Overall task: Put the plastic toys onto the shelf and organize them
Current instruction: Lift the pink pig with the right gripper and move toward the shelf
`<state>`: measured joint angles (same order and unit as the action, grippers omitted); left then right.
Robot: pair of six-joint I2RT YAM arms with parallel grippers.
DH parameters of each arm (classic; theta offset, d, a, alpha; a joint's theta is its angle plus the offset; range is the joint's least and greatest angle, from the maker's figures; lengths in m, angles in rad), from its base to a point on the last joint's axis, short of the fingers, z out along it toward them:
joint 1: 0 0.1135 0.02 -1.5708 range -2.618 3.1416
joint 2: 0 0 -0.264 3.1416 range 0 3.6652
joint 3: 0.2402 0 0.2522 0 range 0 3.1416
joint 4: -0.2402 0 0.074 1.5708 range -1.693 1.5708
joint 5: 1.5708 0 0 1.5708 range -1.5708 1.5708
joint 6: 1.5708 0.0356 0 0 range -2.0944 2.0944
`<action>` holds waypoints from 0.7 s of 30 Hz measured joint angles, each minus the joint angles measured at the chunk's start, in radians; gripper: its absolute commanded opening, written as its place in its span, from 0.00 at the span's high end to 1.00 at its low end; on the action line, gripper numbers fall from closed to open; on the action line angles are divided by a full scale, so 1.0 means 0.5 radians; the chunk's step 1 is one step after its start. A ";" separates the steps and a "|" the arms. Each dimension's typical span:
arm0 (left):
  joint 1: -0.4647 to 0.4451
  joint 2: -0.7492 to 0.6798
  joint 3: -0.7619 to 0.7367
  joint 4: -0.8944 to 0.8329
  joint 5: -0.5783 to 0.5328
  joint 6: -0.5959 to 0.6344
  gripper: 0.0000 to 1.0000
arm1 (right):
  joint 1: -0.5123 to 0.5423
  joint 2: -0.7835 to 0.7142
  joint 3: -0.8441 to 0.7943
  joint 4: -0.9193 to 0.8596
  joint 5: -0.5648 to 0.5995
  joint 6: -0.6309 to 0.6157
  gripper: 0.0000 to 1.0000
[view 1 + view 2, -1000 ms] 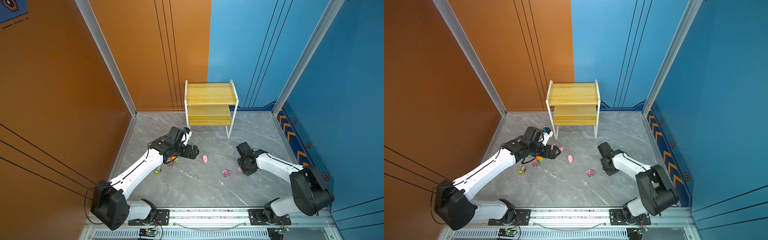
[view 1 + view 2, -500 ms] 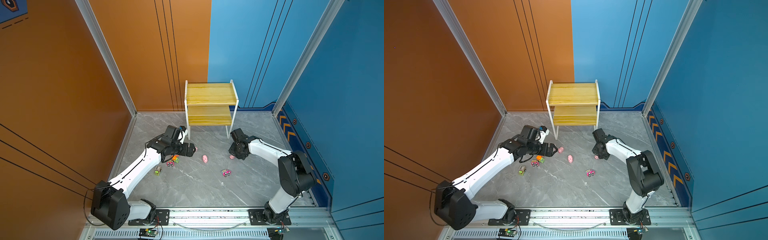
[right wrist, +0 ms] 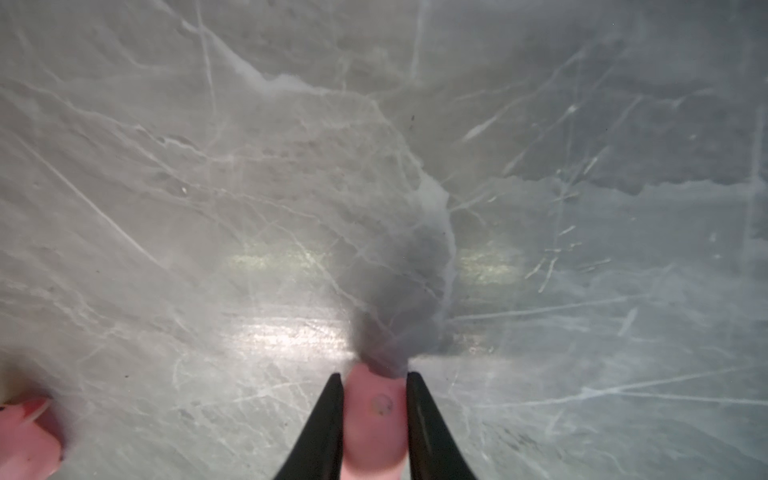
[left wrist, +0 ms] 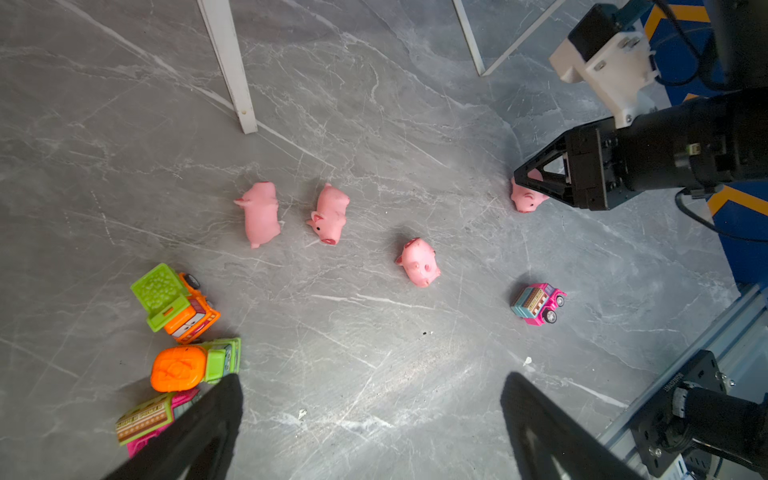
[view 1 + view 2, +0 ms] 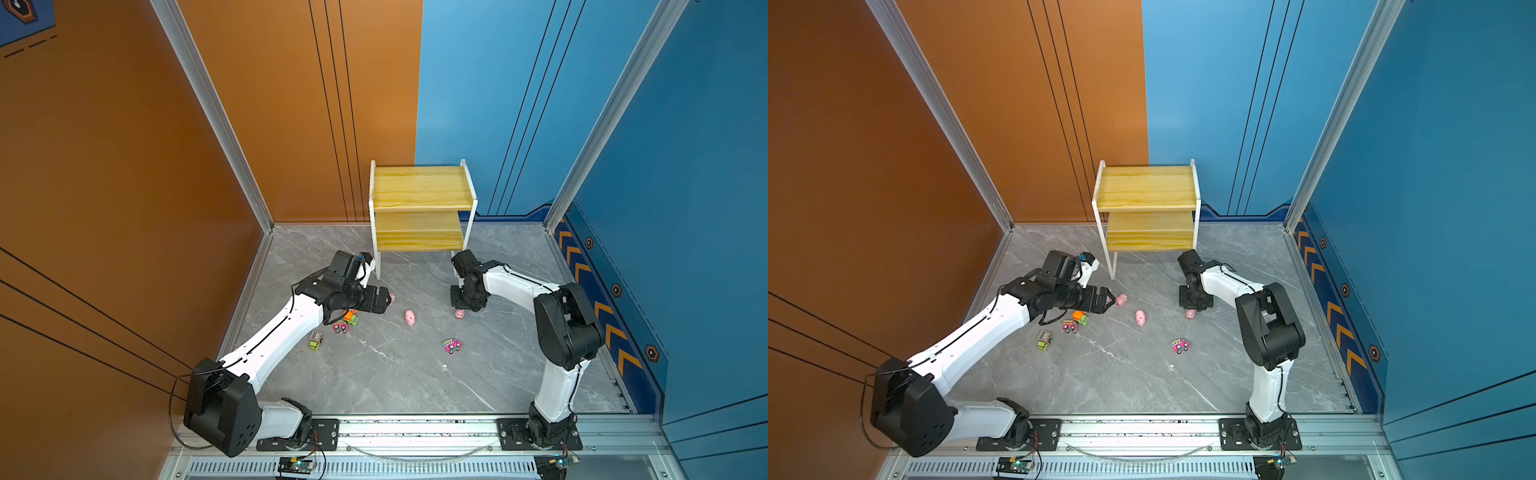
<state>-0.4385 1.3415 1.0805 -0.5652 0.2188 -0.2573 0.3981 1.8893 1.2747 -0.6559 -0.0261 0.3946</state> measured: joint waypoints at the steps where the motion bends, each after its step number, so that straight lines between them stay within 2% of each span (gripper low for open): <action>1: 0.000 0.001 0.000 0.000 0.002 0.000 0.02 | 0.000 0.000 0.000 -0.005 0.002 -0.031 0.68; 9: -0.002 0.011 0.000 0.000 0.021 0.000 0.02 | -0.024 -0.043 -0.001 -0.037 0.062 -0.143 0.48; 14: -0.021 0.010 0.000 0.000 0.020 -0.001 0.02 | -0.006 -0.346 -0.121 0.033 0.147 -0.093 0.35; 18: -0.055 -0.011 -0.006 -0.001 0.006 0.000 0.02 | 0.142 -0.673 -0.346 0.196 0.322 0.064 0.25; 21: -0.085 -0.080 -0.019 0.000 -0.005 0.000 0.02 | 0.362 -0.848 -0.570 0.366 0.539 0.230 0.20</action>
<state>-0.4808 1.3014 1.0710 -0.5652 0.2161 -0.2573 0.5789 1.4651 0.9897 -0.4728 0.2436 0.5095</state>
